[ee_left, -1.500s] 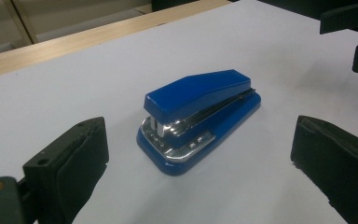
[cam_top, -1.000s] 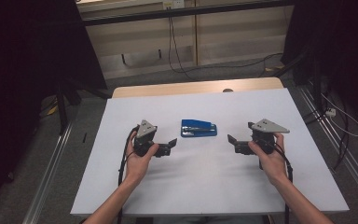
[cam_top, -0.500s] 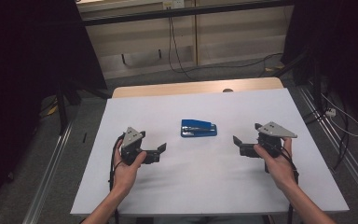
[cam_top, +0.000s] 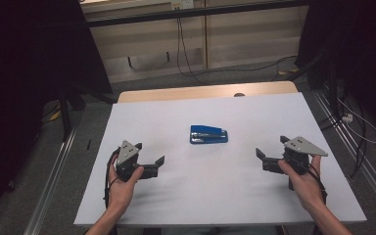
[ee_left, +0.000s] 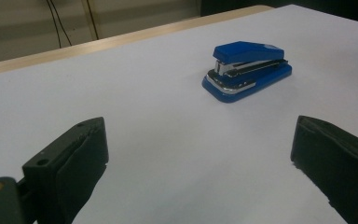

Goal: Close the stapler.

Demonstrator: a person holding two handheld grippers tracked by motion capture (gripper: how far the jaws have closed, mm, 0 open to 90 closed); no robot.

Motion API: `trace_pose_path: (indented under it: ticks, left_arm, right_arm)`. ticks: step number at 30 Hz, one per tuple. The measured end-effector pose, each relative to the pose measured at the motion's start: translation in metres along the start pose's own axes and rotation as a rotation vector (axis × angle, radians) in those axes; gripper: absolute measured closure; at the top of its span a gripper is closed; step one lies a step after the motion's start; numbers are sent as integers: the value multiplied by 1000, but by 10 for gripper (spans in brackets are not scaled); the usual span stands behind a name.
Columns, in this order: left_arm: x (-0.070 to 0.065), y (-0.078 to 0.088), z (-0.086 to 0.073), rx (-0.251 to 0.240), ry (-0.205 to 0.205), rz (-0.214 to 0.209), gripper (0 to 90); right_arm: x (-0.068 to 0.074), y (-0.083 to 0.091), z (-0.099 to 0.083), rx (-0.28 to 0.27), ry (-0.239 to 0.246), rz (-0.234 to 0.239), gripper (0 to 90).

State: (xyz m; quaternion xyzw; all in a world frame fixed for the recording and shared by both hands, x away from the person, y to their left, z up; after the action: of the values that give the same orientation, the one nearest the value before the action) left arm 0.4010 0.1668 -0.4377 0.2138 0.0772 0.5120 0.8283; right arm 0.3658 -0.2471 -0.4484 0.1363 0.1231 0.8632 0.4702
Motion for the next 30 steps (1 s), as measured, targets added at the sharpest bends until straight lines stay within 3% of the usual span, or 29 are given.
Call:
trace_pose_path:
  ticks: [2, 8, 13, 17, 22, 30]
  left_arm:
    - [4, 3, -2, -1, -2, 9, 41]
    - [13, 11, -7, 3, 51, 16, 41]
    - [15, 21, -9, -1, 20, 29, 42]
    - [13, 27, -18, 23, -5, 30, 42]
    - [19, 37, -24, 19, 30, 47, 42]
    - [21, 42, -36, 26, 34, 63, 42]
  right_arm:
    - [-1, 4, -2, 0, -6, -6, 38]
    - [-2, 14, -11, 3, -20, -23, 38]
    - [-2, 25, -12, -11, -22, -40, 35]
    - [0, 30, -14, -14, -21, -42, 32]
    - [0, 31, -22, -8, -21, -45, 30]
    - [2, 38, -28, -25, -26, -49, 20]
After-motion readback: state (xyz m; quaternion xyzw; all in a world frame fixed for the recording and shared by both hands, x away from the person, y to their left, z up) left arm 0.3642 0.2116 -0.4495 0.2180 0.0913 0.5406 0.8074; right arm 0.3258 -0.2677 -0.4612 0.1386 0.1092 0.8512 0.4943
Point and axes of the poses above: each handheld gripper's, and its own axes: y roughly backward along the jaws, z roughly out of its top, x roughly to its left, the point moved 6 cm from there along -y, roughly forward along the jaws, and after that the axes turned 13 degrees about z, right-handed, at the moved point
